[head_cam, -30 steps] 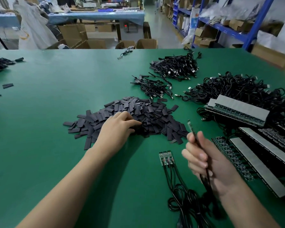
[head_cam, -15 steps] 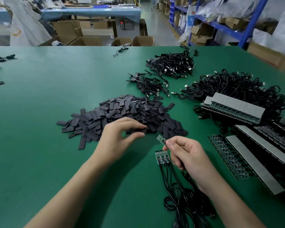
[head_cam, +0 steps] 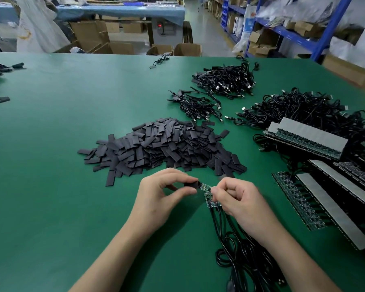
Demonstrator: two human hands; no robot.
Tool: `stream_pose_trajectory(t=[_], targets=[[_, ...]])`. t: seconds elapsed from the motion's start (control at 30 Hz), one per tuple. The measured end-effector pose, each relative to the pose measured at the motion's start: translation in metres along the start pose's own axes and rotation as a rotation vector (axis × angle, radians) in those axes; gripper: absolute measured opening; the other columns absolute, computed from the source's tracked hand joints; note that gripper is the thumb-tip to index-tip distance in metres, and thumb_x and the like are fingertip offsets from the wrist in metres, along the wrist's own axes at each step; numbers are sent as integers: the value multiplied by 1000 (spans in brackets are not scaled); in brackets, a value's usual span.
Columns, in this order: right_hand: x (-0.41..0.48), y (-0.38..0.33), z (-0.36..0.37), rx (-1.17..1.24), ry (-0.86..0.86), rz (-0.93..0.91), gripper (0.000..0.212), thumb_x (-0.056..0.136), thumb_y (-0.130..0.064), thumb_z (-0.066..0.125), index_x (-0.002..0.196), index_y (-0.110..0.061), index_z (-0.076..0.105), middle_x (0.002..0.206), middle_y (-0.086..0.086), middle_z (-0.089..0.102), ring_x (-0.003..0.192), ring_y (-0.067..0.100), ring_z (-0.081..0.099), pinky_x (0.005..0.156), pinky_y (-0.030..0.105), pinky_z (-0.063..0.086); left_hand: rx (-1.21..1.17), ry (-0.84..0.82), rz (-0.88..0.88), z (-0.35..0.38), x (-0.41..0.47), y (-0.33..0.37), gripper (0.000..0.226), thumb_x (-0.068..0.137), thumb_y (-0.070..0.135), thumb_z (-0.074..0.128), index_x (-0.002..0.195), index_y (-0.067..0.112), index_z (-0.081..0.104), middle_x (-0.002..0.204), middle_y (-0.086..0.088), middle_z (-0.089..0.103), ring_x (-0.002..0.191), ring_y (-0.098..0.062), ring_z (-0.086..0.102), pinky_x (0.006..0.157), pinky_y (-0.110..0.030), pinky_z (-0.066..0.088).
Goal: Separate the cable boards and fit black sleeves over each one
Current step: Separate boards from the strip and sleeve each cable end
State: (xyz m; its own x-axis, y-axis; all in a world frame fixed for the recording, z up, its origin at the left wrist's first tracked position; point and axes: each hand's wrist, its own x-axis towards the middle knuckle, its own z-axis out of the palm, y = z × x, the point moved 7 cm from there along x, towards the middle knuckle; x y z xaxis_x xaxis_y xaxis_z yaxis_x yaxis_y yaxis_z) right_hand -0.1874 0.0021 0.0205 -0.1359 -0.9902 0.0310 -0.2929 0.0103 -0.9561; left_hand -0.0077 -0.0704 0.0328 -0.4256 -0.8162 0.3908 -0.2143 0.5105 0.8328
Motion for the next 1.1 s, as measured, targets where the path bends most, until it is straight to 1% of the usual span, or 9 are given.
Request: stream_pose_trajectory(t=[0.13, 0.23, 0.3, 0.4, 0.47, 0.57, 0.67, 0.77, 1.1], targets=[[2, 3, 0, -9, 1, 8, 42, 81, -58, 61, 74, -16, 62, 53, -8, 39, 54, 17, 27, 54, 36, 21, 66, -9, 28, 0, 0, 2, 15, 81, 23, 84, 96, 24, 82, 96, 16, 74, 95, -9, 70, 78, -33, 55], [1, 3, -1, -64, 6, 2, 44, 81, -59, 61, 75, -15, 63, 54, -5, 39, 54, 17, 28, 53, 35, 22, 179, -21, 86, -2, -1, 7, 16, 83, 29, 82, 99, 29, 82, 98, 19, 71, 94, -7, 69, 79, -35, 56], [0, 0, 0, -127, 10, -23, 37, 85, -52, 65, 73, -17, 63, 52, -8, 40, 52, 13, 28, 50, 29, 23, 263, -33, 129, -2, -3, 11, 16, 85, 33, 80, 101, 31, 81, 100, 20, 69, 95, -4, 67, 81, -34, 56], [-1, -1, 1, -201, 18, -39, 30, 94, -30, 71, 67, -21, 61, 48, -10, 40, 49, 7, 29, 48, 20, 23, 386, -48, 182, -2, -5, 16, 16, 86, 34, 80, 102, 33, 79, 100, 21, 68, 95, -1, 64, 79, -32, 56], [-1, 0, 1, -212, 20, -27, 31, 94, -27, 71, 66, -22, 60, 48, -10, 39, 49, 8, 28, 48, 20, 23, 448, -64, 219, -1, -6, 18, 17, 86, 32, 82, 103, 32, 79, 100, 20, 68, 94, -2, 63, 77, -29, 56], [-1, 1, -1, -206, 20, -5, 32, 94, -30, 70, 67, -17, 61, 50, -8, 37, 51, 11, 27, 49, 23, 22, 506, -88, 261, 0, -6, 21, 18, 86, 32, 81, 104, 32, 78, 100, 20, 67, 94, -3, 62, 75, -26, 54], [-1, 3, 0, -215, 12, 5, 31, 94, -32, 70, 68, -15, 62, 51, -6, 37, 52, 13, 28, 50, 26, 22, 480, -93, 229, 1, -6, 21, 17, 88, 33, 80, 105, 33, 78, 100, 19, 67, 94, -3, 62, 76, -27, 54], [-1, 4, 1, -231, -1, 14, 31, 94, -33, 70, 69, -16, 64, 51, -7, 37, 51, 12, 28, 48, 24, 22, 458, -96, 202, 1, -7, 20, 17, 88, 33, 80, 105, 33, 79, 100, 19, 68, 94, -3, 62, 76, -29, 55], [0, 7, 2, -217, -21, 15, 29, 94, -35, 70, 72, -17, 65, 53, -2, 38, 53, 14, 30, 49, 23, 23, 456, -198, 257, 7, -8, 22, 18, 90, 32, 78, 107, 30, 78, 103, 19, 65, 95, -5, 62, 77, -30, 55]])
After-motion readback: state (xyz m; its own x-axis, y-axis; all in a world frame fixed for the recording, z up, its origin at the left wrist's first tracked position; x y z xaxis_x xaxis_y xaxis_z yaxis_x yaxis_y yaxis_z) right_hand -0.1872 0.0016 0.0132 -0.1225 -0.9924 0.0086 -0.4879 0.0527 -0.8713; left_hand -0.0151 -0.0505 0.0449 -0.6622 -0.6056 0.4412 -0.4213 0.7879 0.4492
